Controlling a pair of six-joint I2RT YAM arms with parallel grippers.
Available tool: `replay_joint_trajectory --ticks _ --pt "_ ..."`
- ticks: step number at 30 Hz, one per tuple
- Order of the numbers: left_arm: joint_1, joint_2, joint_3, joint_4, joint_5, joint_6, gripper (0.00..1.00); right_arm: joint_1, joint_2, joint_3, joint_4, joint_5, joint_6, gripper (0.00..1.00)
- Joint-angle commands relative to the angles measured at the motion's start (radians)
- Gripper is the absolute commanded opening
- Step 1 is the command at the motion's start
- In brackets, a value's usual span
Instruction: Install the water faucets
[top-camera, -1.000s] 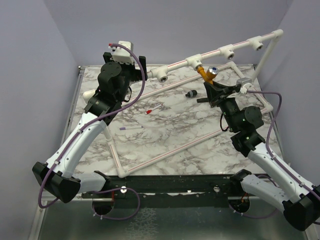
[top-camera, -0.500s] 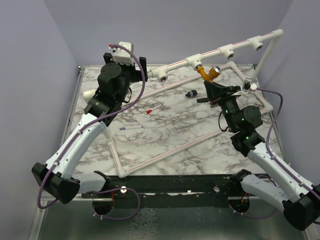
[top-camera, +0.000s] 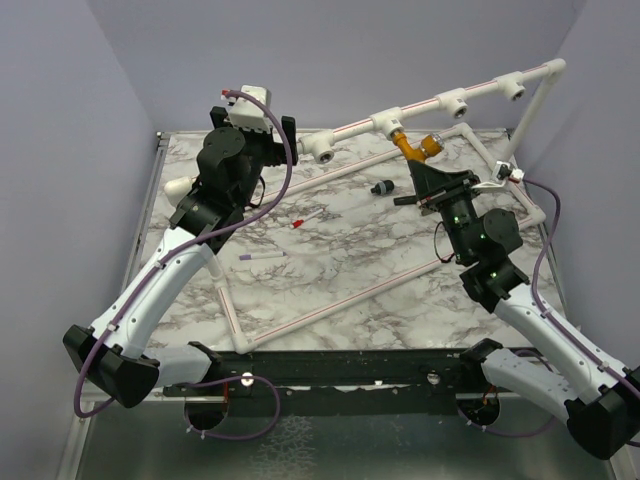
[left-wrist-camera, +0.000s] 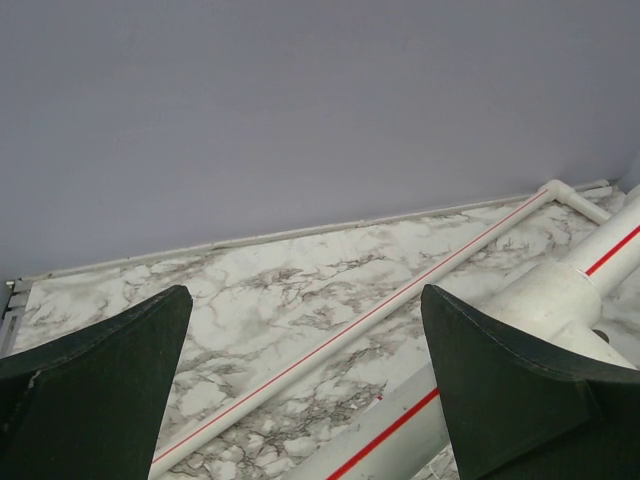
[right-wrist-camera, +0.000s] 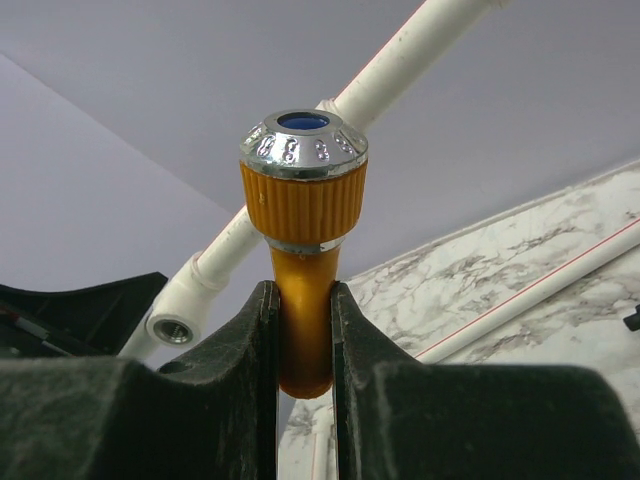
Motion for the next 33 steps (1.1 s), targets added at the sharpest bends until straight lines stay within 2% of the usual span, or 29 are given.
replay_joint_trajectory --ticks 1,9,25,33 --pt "-0.014 -0.006 -0.035 -0.081 -0.002 -0.001 0.98 0.005 0.015 0.049 0.010 0.053 0.171 0.01" --pt "-0.030 -0.007 -0.039 -0.077 -0.021 0.013 0.98 0.005 0.022 0.053 -0.031 0.072 0.332 0.01" --pt "-0.057 -0.009 -0.038 -0.080 -0.033 0.014 0.98 0.005 0.017 0.125 -0.281 0.117 0.681 0.01" --pt "-0.093 -0.004 -0.035 -0.081 -0.055 0.045 0.98 0.005 0.006 0.089 -0.324 0.106 0.832 0.01"
